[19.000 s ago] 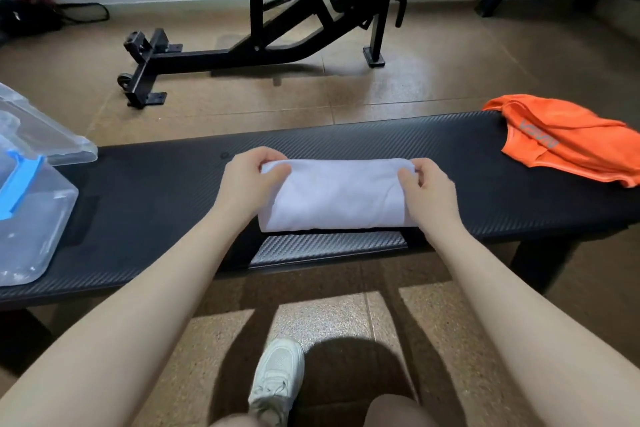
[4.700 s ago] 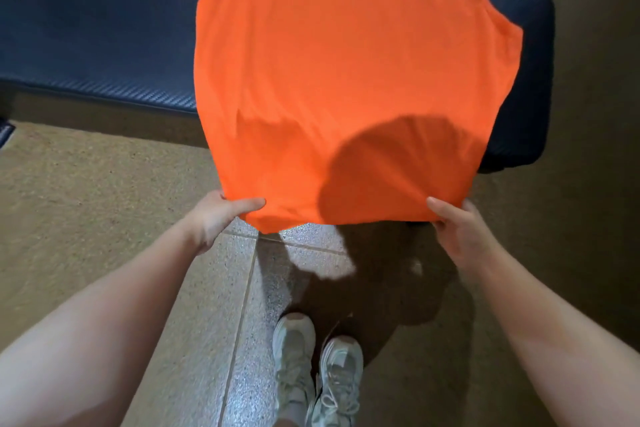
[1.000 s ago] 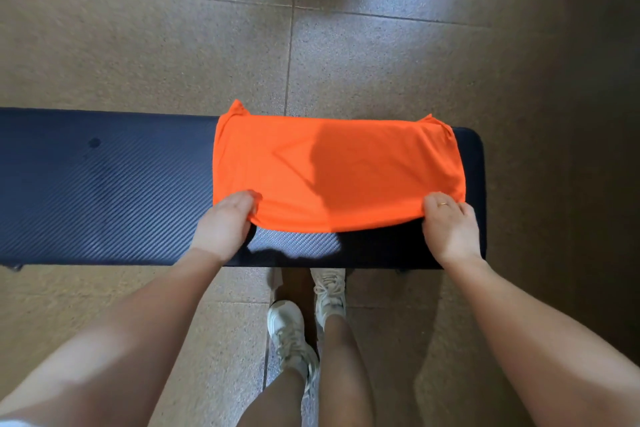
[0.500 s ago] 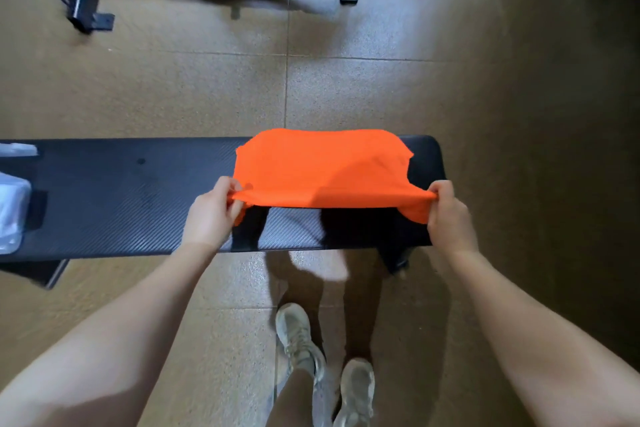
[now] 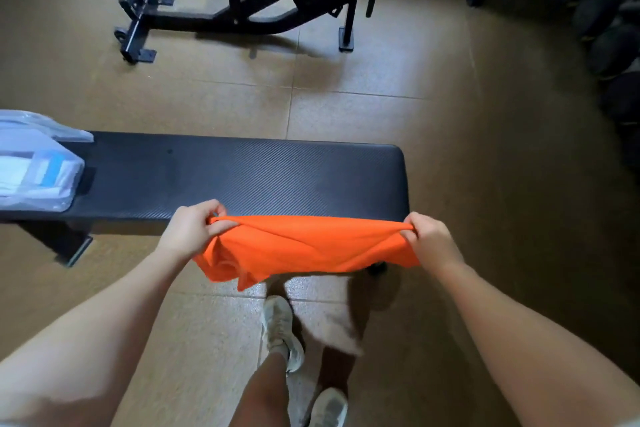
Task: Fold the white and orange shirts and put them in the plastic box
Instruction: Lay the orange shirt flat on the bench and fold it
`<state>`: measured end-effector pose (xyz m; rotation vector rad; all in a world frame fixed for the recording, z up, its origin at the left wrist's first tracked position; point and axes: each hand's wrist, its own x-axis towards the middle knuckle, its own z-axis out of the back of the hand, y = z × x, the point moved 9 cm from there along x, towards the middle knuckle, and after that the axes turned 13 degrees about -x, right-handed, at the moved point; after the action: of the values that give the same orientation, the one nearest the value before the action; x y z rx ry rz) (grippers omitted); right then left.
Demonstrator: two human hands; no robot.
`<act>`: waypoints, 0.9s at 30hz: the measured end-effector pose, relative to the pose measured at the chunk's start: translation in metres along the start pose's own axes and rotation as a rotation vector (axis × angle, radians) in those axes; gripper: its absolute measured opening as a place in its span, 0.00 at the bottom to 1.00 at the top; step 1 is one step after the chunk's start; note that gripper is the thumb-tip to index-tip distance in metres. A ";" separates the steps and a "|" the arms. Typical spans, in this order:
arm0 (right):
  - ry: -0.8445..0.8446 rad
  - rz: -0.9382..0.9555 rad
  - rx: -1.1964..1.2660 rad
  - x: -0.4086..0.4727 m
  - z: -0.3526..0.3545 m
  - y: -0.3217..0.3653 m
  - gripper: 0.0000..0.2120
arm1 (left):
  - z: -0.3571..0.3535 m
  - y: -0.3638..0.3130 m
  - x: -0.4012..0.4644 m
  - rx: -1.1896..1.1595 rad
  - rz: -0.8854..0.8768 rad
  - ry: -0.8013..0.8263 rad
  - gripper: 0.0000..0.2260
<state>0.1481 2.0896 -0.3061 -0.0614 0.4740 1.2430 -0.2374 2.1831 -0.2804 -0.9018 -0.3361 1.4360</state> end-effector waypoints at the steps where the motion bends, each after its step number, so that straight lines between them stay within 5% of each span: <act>1: 0.023 0.014 -0.008 0.002 0.001 0.001 0.03 | 0.002 -0.001 -0.001 0.005 0.011 -0.007 0.13; 9: -0.117 0.049 -0.389 0.086 -0.014 0.022 0.12 | -0.003 0.027 0.080 0.056 0.068 0.000 0.10; 27: 0.048 -0.056 -0.388 0.347 -0.102 0.046 0.11 | -0.064 0.128 0.354 0.409 0.038 0.163 0.12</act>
<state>0.1562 2.3850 -0.5200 -0.4322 0.2649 1.2659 -0.2276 2.4792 -0.5207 -0.6852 0.0974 1.3888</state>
